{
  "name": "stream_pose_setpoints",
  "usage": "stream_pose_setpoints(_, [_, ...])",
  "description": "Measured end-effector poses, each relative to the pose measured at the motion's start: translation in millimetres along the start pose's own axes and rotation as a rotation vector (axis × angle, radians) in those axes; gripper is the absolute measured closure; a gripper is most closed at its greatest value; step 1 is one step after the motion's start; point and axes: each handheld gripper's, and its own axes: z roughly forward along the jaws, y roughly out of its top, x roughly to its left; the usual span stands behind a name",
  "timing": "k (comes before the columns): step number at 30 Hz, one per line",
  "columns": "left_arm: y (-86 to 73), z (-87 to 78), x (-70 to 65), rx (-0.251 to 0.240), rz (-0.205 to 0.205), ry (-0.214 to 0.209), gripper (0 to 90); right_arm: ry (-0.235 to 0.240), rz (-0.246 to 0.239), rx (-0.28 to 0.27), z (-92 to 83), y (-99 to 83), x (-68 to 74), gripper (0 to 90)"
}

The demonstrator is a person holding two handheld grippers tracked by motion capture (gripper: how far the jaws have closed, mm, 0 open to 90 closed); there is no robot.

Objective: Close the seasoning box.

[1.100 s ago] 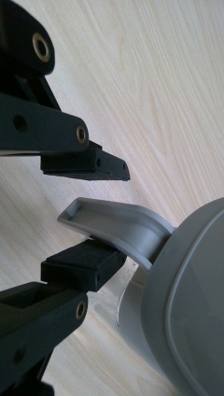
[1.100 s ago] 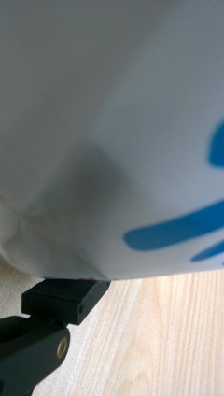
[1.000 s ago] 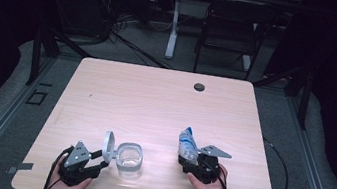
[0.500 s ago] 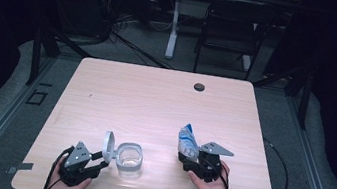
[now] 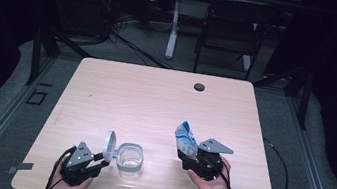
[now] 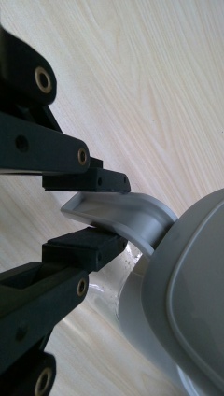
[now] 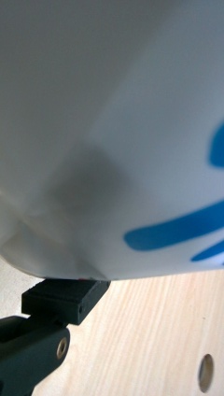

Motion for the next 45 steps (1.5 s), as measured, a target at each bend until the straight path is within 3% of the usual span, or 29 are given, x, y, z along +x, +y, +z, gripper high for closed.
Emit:
stream_pose_setpoints(7, [0.9,3.4,-1.3,-0.012,-0.011,-0.015,73.2,-0.020,-0.073,0.011,-4.9,6.6,5.0,41.3])
stream_pose_setpoints(8, [1.2,3.6,-1.9,-0.013,-0.013,-0.031,80.3,-0.025,-0.095,0.014,-6.0,7.8,7.0,41.3])
stream_pose_setpoints(12, [1.8,5.6,-5.7,-0.016,-0.003,-0.024,76.9,-0.028,-0.127,0.022,-6.4,9.5,10.8,41.3])
stream_pose_setpoints(19, [0.6,0.8,-7.0,-0.010,-0.009,-0.041,74.9,-0.040,-0.161,0.036,-6.1,10.6,15.5,41.3])
stream_pose_setpoints(28, [1.0,-0.2,-15.9,-0.003,0.012,-0.076,75.1,-0.041,-0.178,0.042,-4.8,9.8,19.2,41.3])
stream_pose_setpoints(31, [1.4,-1.3,-16.4,0.006,0.017,-0.088,71.4,-0.046,-0.184,0.043,-4.1,9.6,20.8,41.3])
stream_pose_setpoints(32, [1.1,-3.9,-15.6,0.007,0.024,-0.085,64.4,-0.042,-0.180,0.036,-3.8,9.3,21.5,41.3])
stream_pose_setpoints(34, [0.8,-7.9,-12.1,-0.003,0.012,-0.091,60.5,-0.048,-0.186,0.033,-4.1,9.2,22.3,41.3])
stream_pose_setpoints(38, [-0.6,-11.5,-6.0,-0.014,-0.003,-0.113,58.2,-0.063,-0.202,0.033,-4.8,9.2,23.3,41.3])
stream_pose_setpoints(45, [-4.7,-8.6,-1.3,0.011,0.001,-0.089,57.8,-0.107,-0.272,0.048,-4.3,10.4,29.4,41.3])
